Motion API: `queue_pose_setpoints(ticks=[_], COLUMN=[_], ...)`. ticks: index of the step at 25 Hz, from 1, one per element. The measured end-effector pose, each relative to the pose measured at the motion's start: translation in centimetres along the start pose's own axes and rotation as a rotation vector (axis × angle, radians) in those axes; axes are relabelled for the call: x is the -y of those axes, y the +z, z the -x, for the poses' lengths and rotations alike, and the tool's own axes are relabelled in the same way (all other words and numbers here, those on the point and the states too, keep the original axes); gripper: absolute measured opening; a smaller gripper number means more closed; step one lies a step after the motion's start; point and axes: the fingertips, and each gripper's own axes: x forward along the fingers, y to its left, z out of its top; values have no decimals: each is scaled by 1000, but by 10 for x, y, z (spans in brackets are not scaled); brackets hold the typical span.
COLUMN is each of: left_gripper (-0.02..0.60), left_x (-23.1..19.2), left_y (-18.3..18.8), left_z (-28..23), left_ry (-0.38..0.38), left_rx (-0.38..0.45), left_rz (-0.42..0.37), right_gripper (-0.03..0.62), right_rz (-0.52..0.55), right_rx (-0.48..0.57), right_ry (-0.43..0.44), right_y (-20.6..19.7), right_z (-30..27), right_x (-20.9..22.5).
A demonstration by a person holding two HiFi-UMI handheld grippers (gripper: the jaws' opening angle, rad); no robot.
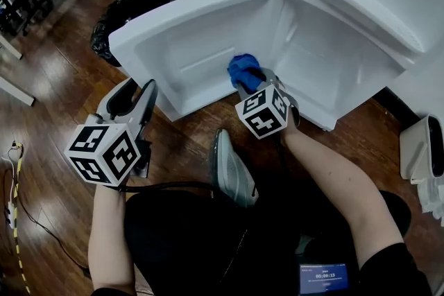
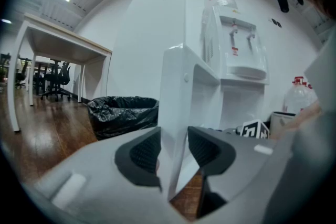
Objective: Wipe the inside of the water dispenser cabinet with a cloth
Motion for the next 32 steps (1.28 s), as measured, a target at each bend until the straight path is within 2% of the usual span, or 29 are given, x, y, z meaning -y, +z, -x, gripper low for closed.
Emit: queue_pose_setpoints(ticks=[3, 7, 10, 13, 15, 17, 20, 23, 25, 28, 32], left_gripper=[161, 161, 161, 163, 163, 163, 163, 163, 163, 163, 161], left_x=[0, 0, -2, -2, -3, -4, -2, -2, -4, -3, 0], left_y=[0, -1, 0, 1, 0, -2, -3, -3, -5, -9, -9], left_z=[0, -1, -2, -3, -2, 0, 0, -1, 1, 5, 6], left_ry=[0, 3, 4, 1, 1, 0, -13, -15, -10, -6, -10], left_rx=[-2, -7, -7, -3, 0, 1, 6, 3, -7, -21, -17], left_rz=[3, 12, 18, 24, 31, 36, 38, 36, 33, 34, 24], right_gripper=[146, 146, 146, 146, 146, 146, 146, 144, 144, 144, 144], right_rz=[-24, -36, 54, 237, 334, 309, 142, 8, -78, -132, -80], right_rx=[-26, -50, -21, 24, 24, 10, -17, -40, -15, 108, 298], right_ry=[-24, 115, 262, 448, 502, 505, 441, 279, 166, 49, -110], right_y=[-6, 2, 27, 55, 64, 60, 34, 4, 0, 36, 116], right_z=[-4, -13, -11, -3, 1, 2, 8, 23, 39, 77, 135], right_x=[1, -48, -97, -155, -179, -177, -128, -49, 4, 65, 105])
